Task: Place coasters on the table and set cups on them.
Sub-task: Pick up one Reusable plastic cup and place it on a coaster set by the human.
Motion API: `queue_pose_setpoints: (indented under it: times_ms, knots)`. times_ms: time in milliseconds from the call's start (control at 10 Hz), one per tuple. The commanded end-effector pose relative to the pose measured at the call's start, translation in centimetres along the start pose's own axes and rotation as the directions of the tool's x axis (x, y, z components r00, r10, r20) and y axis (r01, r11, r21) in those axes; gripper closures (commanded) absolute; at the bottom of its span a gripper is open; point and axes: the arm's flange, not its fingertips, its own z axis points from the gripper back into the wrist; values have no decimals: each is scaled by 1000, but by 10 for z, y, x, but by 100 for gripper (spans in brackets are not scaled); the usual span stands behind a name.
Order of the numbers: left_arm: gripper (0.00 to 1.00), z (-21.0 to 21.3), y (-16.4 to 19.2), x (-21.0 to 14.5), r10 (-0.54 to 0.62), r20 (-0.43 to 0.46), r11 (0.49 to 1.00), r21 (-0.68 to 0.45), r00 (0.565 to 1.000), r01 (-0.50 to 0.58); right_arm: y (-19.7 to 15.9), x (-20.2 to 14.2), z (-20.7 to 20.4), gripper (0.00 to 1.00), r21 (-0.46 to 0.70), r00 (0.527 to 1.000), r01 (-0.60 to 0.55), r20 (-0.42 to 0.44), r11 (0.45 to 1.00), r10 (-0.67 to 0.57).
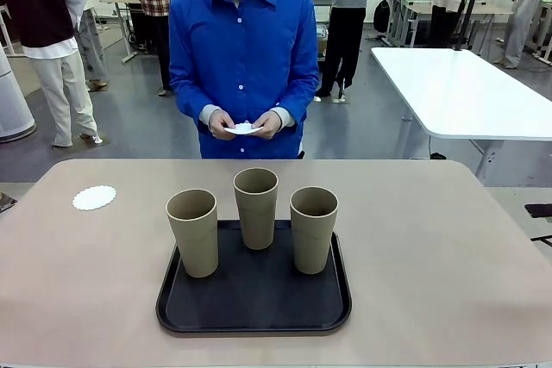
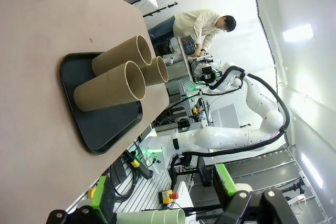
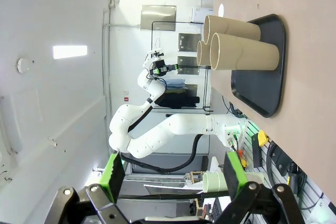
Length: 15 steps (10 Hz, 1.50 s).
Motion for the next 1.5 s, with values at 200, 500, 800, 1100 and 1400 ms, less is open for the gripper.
queue_pose_setpoints:
  times_ms: [200,500,800,1100,1400]
  knots:
    - [0,0,-1,-1,-3,0,1000,-7,1000,3,1,1,0,0,10,1000,-3,2,1000,3]
    - [0,-6,-16,9,-217,-27,973,73,976,218,1,1,0,0,10,1000,-3,2,1000,3]
    - [0,-74,-48,40,-594,-456,626,255,663,737,1,1,0,0,10,1000,-3,2,1000,3]
    - [0,-143,-57,38,-646,-653,245,313,395,918,1,1,0,0,10,1000,-3,2,1000,3]
    - [0,-162,-48,43,-633,-702,172,283,326,943,1,1,0,0,10,1000,-3,2,1000,3]
